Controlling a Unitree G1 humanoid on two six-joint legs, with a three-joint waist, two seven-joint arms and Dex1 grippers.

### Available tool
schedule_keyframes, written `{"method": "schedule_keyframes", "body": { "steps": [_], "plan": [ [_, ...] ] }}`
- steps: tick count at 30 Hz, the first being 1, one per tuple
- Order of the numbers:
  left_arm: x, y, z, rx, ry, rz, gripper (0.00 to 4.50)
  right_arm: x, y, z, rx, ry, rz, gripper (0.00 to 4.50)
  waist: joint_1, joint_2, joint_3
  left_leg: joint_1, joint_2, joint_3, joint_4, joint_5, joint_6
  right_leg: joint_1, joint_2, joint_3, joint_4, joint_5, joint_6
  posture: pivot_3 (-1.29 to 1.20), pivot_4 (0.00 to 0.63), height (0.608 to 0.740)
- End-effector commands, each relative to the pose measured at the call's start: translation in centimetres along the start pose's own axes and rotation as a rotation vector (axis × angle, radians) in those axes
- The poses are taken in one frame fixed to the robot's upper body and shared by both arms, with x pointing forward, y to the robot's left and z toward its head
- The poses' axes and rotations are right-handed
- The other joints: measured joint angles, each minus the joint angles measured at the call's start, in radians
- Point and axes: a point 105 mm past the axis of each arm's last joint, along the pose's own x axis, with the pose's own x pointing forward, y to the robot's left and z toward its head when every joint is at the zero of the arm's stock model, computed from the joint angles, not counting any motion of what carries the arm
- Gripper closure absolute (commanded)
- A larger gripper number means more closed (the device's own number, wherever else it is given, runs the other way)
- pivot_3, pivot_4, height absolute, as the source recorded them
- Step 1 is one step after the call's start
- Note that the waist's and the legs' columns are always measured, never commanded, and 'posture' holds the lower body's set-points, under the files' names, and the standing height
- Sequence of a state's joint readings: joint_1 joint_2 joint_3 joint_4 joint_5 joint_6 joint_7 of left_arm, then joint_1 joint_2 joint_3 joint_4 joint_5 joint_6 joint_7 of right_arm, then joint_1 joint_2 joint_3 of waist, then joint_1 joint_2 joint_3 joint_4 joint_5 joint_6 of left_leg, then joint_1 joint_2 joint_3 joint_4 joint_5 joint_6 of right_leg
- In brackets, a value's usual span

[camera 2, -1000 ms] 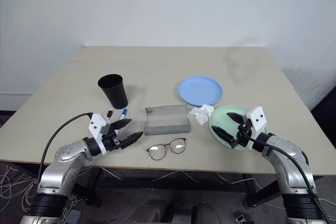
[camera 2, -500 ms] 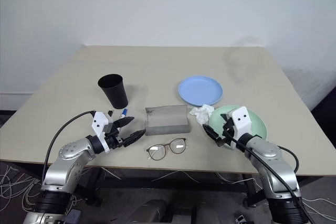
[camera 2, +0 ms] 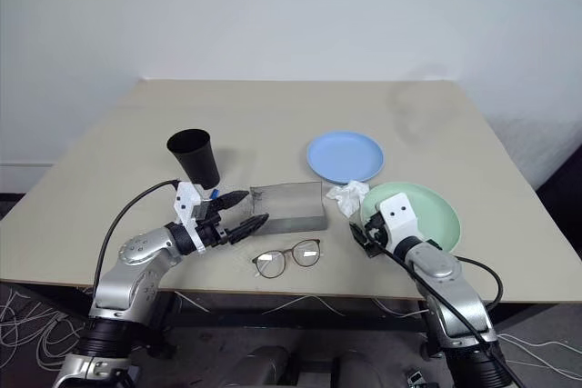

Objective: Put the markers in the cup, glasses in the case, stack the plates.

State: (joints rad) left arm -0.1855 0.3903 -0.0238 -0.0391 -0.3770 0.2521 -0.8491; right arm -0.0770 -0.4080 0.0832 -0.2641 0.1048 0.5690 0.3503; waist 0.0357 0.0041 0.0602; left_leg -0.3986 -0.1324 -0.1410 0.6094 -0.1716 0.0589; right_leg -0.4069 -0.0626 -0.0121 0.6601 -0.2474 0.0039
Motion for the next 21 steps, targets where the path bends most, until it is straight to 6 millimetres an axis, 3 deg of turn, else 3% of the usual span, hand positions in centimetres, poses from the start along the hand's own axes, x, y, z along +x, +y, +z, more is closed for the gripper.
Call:
{"method": "schedule_keyframes", "body": {
  "steps": [1,6,9,17,21],
  "plan": [
    [0.5,-0.8,1.8,0.031,-0.054,-0.042,0.41,-0.1,-0.4,1.4,-0.058,-0.032,-0.042,0.0,0.0,0.0,0.0,0.0,0.0,0.0,0.0,0.0,0.0,0.0,0.0,0.0,0.0,0.0,0.0,0.0,0.0,0.736],
    [0.5,-1.2,1.6,0.023,-0.048,-0.05,0.41,0.0,0.2,0.9,-0.113,0.001,-0.028,0.0,0.0,0.0,0.0,0.0,0.0,0.0,0.0,0.0,0.0,0.001,0.0,0.0,0.0,0.0,0.0,0.0,0.0,0.736],
    [0.5,-1.3,1.4,0.018,-0.041,-0.051,0.37,0.0,0.3,0.8,-0.131,0.008,-0.027,0.59,0.0,0.0,0.0,0.0,0.0,0.0,0.0,0.0,0.0,0.001,0.0,0.0,0.0,0.0,0.0,0.0,0.0,0.736],
    [0.4,-1.3,1.3,0.02,-0.033,-0.048,0.37,-0.3,0.0,0.4,-0.169,0.053,-0.047,3.28,0.001,0.0,0.0,0.0,0.0,0.0,0.001,0.0,0.0,0.001,0.0,0.0,0.0,0.0,0.0,0.0,0.0,0.736],
    [0.5,-1.2,1.3,0.023,-0.033,-0.048,0.37,-0.4,-0.3,0.4,-0.19,0.07,-0.064,3.28,0.001,0.0,0.0,0.0,0.0,0.0,0.001,0.0,0.0,0.001,0.0,0.0,0.0,0.0,-0.001,0.0,0.0,0.736]
  ]
}}
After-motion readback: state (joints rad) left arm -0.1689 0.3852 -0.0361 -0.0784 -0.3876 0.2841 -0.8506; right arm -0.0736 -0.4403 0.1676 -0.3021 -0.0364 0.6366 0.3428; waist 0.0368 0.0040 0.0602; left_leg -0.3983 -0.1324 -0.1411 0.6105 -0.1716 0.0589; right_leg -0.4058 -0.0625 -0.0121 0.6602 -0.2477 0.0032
